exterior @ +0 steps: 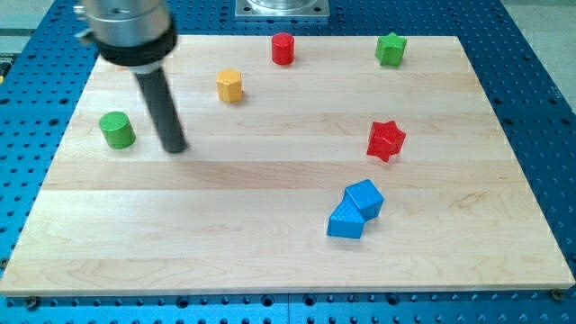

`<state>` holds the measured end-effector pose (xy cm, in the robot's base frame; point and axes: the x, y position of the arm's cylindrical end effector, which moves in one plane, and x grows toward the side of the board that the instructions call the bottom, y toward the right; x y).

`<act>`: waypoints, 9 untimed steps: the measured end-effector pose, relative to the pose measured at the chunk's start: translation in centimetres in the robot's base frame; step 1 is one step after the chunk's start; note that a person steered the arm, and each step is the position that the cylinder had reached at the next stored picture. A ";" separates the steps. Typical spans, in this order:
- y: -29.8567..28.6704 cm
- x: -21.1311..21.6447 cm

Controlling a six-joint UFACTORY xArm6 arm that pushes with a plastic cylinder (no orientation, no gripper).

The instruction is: Move the triangle to the center right of the board

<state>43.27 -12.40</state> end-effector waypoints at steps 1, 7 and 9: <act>2.2 0.6; 6.3 8.8; 6.6 14.5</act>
<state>57.77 -5.85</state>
